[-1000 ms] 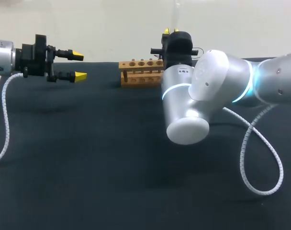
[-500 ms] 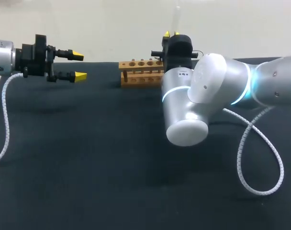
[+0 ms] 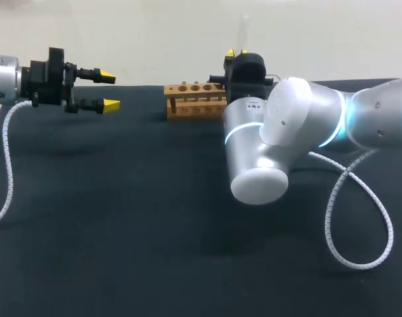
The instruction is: Grasp the test tube, adjust it, and insert it.
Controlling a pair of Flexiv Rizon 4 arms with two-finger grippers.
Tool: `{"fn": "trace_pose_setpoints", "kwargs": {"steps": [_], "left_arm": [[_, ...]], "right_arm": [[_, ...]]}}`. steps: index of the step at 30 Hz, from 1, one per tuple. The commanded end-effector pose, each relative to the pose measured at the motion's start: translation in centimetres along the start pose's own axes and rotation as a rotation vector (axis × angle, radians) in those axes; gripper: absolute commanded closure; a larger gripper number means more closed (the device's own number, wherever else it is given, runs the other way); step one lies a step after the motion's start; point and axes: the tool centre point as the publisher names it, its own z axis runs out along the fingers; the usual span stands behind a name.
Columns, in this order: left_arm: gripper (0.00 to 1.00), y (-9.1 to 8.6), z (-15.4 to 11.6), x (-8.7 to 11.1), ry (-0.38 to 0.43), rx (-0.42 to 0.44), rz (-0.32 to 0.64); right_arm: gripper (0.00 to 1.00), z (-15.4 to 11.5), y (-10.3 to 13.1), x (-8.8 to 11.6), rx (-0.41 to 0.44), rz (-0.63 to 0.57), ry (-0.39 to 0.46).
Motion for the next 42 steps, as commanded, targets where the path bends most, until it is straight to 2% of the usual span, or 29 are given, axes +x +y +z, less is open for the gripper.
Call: {"fn": "trace_pose_setpoints", "kwargs": {"steps": [1,26,40,41,42], "left_arm": [[0.0,0.0,0.0,0.1,-0.002,0.0,0.003],[0.0,0.0,0.0,0.1,-0.002,0.0,0.003],[0.0,0.0,0.0,0.1,-0.002,0.0,0.003],[0.0,0.0,0.0,0.1,-0.002,0.0,0.003],[0.0,0.0,0.0,0.1,-0.002,0.0,0.003]], "right_arm": [[1.0,0.1,-0.2,0.5,-0.095,0.008,-0.001],[1.0,0.2,-1.0,3.5,-0.13,0.023,0.042],[1.0,0.4,-0.5,3.8,-0.159,0.015,0.047],[0.96,0.4,-0.5,3.8,-0.159,0.015,0.048],[0.75,0.4,-0.4,3.8,-0.158,0.016,0.049]]}}
